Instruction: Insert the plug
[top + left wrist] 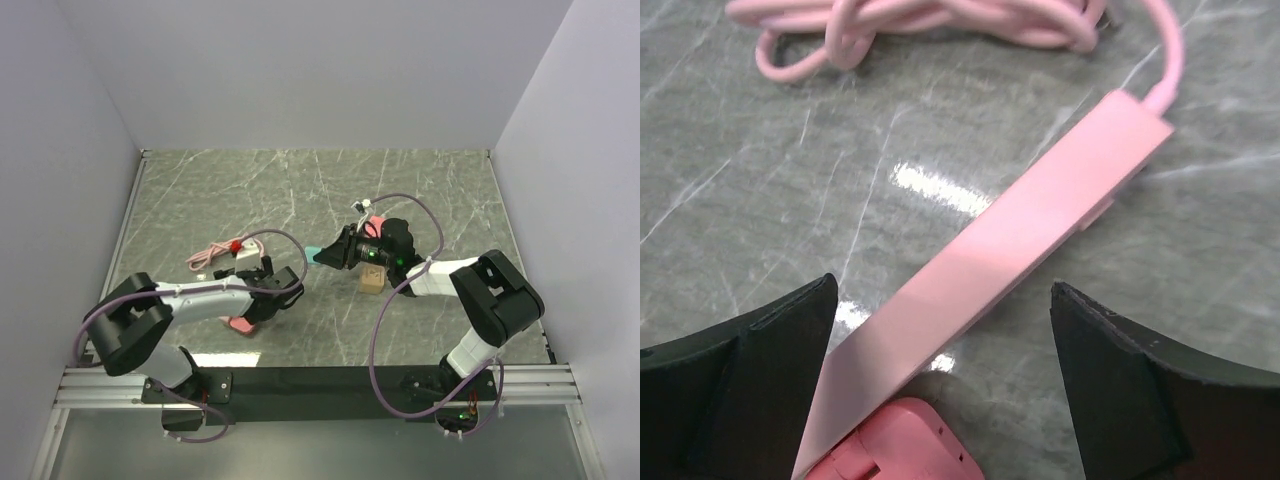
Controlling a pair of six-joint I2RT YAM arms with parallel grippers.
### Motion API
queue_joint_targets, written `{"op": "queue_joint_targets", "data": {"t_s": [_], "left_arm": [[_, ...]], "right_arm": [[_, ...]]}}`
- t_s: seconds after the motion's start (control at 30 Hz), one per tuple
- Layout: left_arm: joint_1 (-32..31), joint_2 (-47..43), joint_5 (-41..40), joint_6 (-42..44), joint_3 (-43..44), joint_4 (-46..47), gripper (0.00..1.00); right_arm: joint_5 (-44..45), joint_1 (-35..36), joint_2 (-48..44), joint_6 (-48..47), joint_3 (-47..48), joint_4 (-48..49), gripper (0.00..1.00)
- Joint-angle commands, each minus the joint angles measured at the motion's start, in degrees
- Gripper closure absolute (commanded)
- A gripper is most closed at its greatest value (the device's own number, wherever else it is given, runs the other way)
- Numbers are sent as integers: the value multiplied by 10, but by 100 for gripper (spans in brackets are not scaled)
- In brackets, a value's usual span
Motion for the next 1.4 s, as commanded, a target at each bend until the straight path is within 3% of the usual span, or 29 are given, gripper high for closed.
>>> {"op": "queue_joint_targets", "data": {"t_s": [0.0, 0.17, 0.23, 0.43, 0.57, 0.77, 1.37], "left_arm": [[2, 25, 13, -32, 27, -44, 6], [15, 51, 44, -7, 32, -21, 5], [16, 52, 77, 23, 19, 36, 6], [7, 73, 181, 97, -1, 184, 28], [-4, 99, 212, 127, 14, 245, 30], [-5, 119, 199, 158, 48, 249, 29], [-28, 16, 196, 88, -72, 270, 35]], "right_arm": [[-9, -5, -4, 1, 5, 36, 100], [-10, -5, 0, 3, 6, 39, 100], [-9, -5, 1, 1, 7, 35, 100], [-6, -5, 2, -3, 10, 29, 100], [1, -5, -6, -11, 8, 16, 100], [6, -5, -9, -15, 5, 9, 100], [4, -4, 4, -20, 16, -1, 100]]}}
